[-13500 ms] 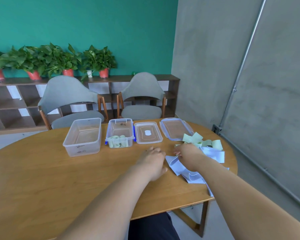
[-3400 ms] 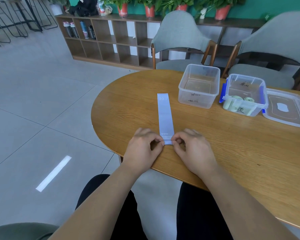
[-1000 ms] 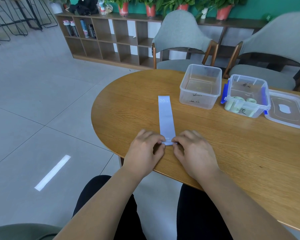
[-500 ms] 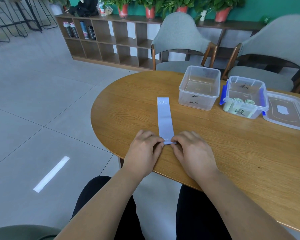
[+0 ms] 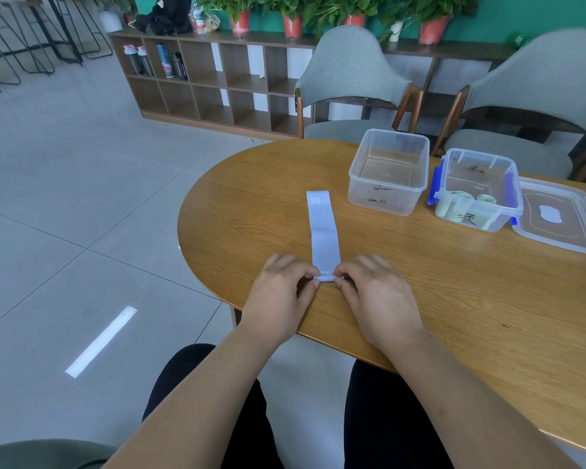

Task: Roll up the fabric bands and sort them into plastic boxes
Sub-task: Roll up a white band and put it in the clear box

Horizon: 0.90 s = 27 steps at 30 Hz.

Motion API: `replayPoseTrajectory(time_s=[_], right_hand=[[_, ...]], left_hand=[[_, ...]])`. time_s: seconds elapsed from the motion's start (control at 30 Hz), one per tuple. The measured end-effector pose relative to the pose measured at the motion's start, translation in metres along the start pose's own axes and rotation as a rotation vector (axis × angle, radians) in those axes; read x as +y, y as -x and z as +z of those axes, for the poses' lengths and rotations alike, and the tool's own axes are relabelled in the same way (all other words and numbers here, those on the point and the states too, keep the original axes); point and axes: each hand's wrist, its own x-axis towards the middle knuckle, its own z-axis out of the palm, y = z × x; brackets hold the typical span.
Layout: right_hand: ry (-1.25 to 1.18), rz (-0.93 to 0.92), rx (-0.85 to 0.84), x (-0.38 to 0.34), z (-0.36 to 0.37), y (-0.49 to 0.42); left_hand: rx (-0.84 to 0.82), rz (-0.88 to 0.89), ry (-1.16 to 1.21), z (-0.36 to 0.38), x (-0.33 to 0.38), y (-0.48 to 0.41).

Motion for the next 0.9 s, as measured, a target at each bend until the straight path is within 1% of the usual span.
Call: replayPoseTrajectory(time_s=[0.43, 0.63, 0.9], right_hand=[[-0.087, 0.081, -0.038, 0.001, -0.002, -0.004], [-0.097, 0.076, -0.060, 0.003, -0.002, -0.010], [-0.124, 0.073, -0.137, 0.007, -0.008, -0.020]], left_hand=[[-0.074, -0.008, -0.057, -0.008, 0.008, -0.008], [-0.096, -0.029, -0.051, -0.009, 0.012, -0.009], [-0.111, -0.044, -0.087, -0.009, 0.013, -0.014]])
